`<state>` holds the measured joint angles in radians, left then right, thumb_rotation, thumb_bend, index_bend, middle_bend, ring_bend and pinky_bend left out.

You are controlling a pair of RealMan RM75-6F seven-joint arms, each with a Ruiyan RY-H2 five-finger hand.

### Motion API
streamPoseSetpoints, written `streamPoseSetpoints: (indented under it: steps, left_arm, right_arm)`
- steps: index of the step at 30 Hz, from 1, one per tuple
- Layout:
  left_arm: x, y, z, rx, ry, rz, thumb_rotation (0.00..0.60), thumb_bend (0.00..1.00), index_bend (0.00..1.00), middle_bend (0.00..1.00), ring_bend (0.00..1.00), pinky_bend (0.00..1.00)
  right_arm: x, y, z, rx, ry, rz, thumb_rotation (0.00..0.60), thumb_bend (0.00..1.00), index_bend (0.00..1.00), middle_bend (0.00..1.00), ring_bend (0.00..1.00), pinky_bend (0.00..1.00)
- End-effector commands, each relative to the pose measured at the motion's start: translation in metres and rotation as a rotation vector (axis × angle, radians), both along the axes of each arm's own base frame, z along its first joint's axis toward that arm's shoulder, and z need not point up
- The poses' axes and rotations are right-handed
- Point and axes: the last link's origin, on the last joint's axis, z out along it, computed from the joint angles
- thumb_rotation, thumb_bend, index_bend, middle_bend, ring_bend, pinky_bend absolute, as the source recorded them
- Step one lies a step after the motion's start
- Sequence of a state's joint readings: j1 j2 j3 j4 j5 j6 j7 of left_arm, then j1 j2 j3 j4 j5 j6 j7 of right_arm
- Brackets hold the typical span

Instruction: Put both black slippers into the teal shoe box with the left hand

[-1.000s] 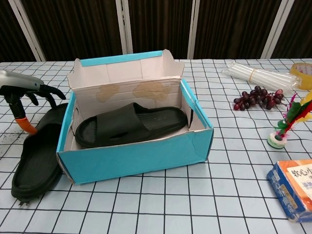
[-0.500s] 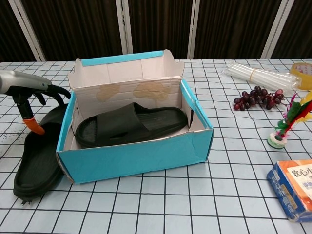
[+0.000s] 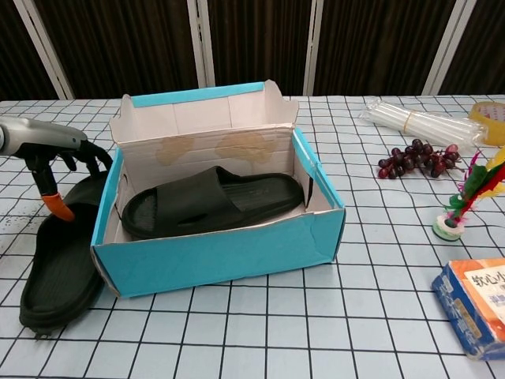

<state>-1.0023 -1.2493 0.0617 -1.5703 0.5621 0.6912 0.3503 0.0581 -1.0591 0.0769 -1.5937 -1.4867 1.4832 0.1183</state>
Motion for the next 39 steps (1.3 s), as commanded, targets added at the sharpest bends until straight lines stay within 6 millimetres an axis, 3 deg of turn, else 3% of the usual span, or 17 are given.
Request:
streamPoseSetpoints:
  steps: [1,7,11,17,22,24,27,32,39]
  left_arm:
    - [0.002,0.001,0.002,0.021,-0.007,-0.009,0.600,0.35,0.34,0.37,0.03,0.14]
    - [0.001,0.000,0.019,0.068,0.019,-0.028,0.600,0.47,0.48,0.48,0.05,0.14]
    - [-0.001,-0.006,0.044,0.099,0.051,-0.047,0.600,0.50,0.53,0.51,0.06,0.14]
    - [0.007,-0.027,0.105,0.155,0.086,-0.070,0.600,0.51,0.54,0.53,0.08,0.14]
    - [0.040,-0.044,0.169,0.266,0.099,-0.160,0.600,0.51,0.56,0.54,0.09,0.14]
    - [0.064,-0.048,0.192,0.335,0.101,-0.251,0.600,0.51,0.56,0.55,0.09,0.14]
    - [0.090,-0.054,0.208,0.401,0.087,-0.365,0.600,0.51,0.57,0.56,0.11,0.14]
    - [0.137,-0.063,0.204,0.443,0.115,-0.665,0.600,0.51,0.57,0.56,0.11,0.14]
    - [0.173,-0.055,0.154,0.422,0.266,-1.038,0.600,0.49,0.57,0.56,0.11,0.14]
  right_arm:
    - [0.000,0.000,0.000,0.001,-0.001,0.000,0.600,0.31,0.15,0.11,0.18,0.17]
    - [0.000,0.000,0.000,0.004,-0.003,-0.004,0.600,0.31,0.15,0.11,0.18,0.17]
    - [-0.001,0.000,0.001,0.003,-0.008,-0.009,0.600,0.31,0.15,0.11,0.18,0.17]
    - [-0.001,0.001,0.003,0.002,-0.021,-0.011,0.600,0.31,0.15,0.11,0.18,0.17]
    - [0.002,0.003,0.007,-0.002,-0.039,-0.001,0.600,0.31,0.15,0.11,0.18,0.17]
    - [0.003,0.004,0.009,-0.009,-0.047,0.003,0.600,0.31,0.15,0.11,0.18,0.17]
    - [0.004,0.005,0.010,-0.013,-0.056,0.006,0.600,0.31,0.15,0.11,0.18,0.17]
    - [0.003,0.005,0.011,-0.008,-0.062,0.002,0.600,0.31,0.15,0.11,0.18,0.17]
    - [-0.001,0.004,0.013,-0.008,-0.069,-0.019,0.600,0.31,0.15,0.11,0.18,0.17]
